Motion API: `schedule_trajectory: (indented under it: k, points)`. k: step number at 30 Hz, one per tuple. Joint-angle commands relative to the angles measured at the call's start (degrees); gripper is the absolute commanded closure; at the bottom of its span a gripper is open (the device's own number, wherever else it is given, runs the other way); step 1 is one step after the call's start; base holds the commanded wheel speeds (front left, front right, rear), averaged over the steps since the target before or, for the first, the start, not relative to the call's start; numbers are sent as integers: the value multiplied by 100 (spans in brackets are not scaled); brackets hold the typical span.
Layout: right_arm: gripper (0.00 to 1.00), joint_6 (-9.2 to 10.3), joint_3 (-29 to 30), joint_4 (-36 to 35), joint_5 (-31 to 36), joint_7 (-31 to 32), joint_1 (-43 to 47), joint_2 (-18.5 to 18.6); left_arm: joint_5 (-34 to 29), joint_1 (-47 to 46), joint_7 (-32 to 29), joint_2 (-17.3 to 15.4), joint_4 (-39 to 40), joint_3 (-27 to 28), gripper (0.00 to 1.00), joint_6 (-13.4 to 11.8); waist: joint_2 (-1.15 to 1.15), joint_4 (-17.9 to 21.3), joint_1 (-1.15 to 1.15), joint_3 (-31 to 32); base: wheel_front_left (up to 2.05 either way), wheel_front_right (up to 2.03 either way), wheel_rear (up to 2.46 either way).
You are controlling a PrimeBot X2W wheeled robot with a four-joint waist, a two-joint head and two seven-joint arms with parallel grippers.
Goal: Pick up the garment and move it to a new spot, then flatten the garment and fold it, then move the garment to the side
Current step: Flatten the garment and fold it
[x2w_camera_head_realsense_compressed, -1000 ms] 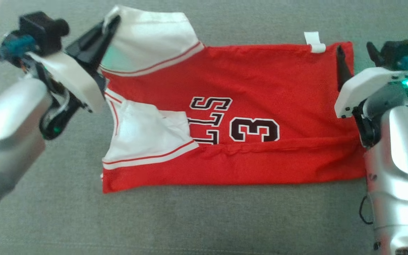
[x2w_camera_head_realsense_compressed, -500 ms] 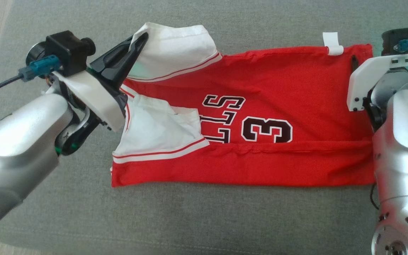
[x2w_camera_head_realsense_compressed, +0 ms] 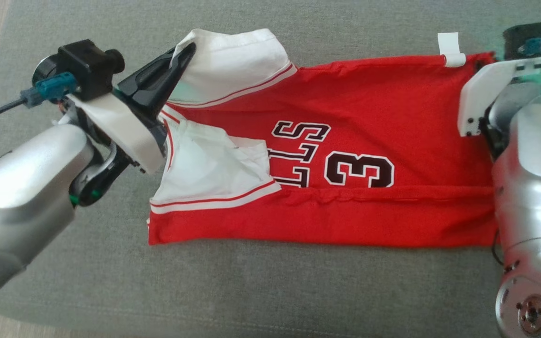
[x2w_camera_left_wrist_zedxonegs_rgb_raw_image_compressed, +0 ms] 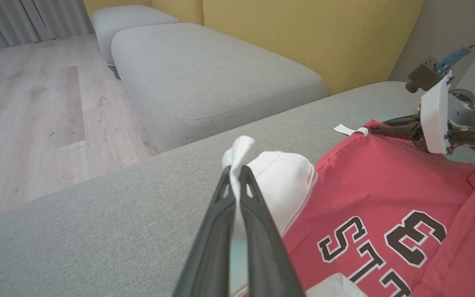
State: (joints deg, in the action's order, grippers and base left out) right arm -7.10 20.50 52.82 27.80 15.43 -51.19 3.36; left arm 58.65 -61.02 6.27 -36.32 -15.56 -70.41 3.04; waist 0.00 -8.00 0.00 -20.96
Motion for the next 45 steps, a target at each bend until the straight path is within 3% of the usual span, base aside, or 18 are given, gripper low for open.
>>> schedule_trajectory:
  k: [1,15,26,35,45]
  points:
    - [100,-39,-210,84,9,-131,-124,-48,8,-249,-7,-296,-3,284,100,-25,0,44,0,49,0,0,0]
    - [100,-39,-1161,793,-902,-1416,-839,-48,-218,-667,78,-539,-1168,393,100,-55,0,422,0,129,0,0,0]
    - [100,-39,-2043,812,-2282,-2189,-1274,-48,-899,-1622,539,-183,-2562,351,100,42,0,656,0,-14,0,0,0]
    - [100,-39,-2242,617,-2889,-2369,-1080,37,-1267,-1850,865,265,-3276,585,100,1,0,647,0,-55,0,0,0]
    - [100,-39,-2753,399,-3804,-2019,-405,370,-1646,-903,872,293,-2879,950,100,256,0,402,0,344,0,0,0]
